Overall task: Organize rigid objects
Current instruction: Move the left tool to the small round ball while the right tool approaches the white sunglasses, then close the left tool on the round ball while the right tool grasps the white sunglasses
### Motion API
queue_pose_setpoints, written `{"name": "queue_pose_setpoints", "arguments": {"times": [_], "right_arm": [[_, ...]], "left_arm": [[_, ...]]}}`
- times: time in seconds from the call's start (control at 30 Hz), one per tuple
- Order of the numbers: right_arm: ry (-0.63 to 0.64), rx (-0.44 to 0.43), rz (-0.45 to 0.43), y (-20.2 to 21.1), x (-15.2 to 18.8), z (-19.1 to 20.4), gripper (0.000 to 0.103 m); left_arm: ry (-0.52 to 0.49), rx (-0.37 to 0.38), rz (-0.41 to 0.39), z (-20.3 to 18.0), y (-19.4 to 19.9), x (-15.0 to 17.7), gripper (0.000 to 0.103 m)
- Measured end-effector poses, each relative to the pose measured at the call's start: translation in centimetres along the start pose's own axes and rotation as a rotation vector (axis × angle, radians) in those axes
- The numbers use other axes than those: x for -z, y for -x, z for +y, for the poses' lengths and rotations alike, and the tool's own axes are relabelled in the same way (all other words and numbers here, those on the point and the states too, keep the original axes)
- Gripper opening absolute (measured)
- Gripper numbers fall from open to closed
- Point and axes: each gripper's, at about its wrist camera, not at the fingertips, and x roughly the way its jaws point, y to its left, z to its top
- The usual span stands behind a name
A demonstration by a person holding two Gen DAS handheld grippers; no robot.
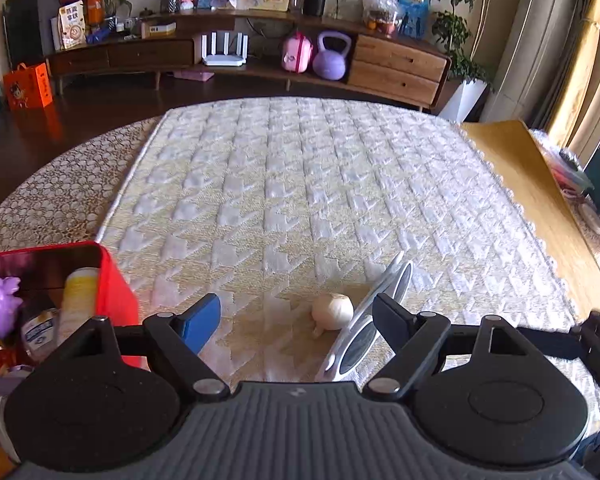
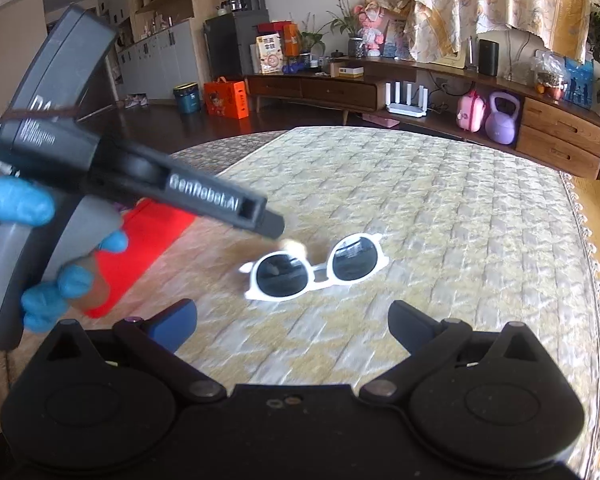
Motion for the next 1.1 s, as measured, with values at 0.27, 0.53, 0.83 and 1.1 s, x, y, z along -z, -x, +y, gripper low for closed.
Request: {"name": "queue_pose_setpoints", "arguments": {"times": [0.27,0.53,0.83,1.1], "right_arm": [[0.076,-0.03,0.004,-2.6,-0.2,1.6,0.095],[0.108,-0.071,-0.019,-4.5,0.1,2.3,0.09],[0.191,-0.092,-0.021,-5.5,-0.2,2.7,0.077],[0.205,-0.052,-0.006,-6.8,0.1,2.7,0.076]], "left_arm": [[0.023,0.01,0.034,-0.4,-2.7,0.1,0.083],[0.068,-0.006,0.025,0.9,-3.7,0.4,0.083],[0.073,0.017,0.01,2.0,-3.4,0.0,0.082],[0.076,0.023,0.011,2.2,-3.6,-0.1,0.082]]}}
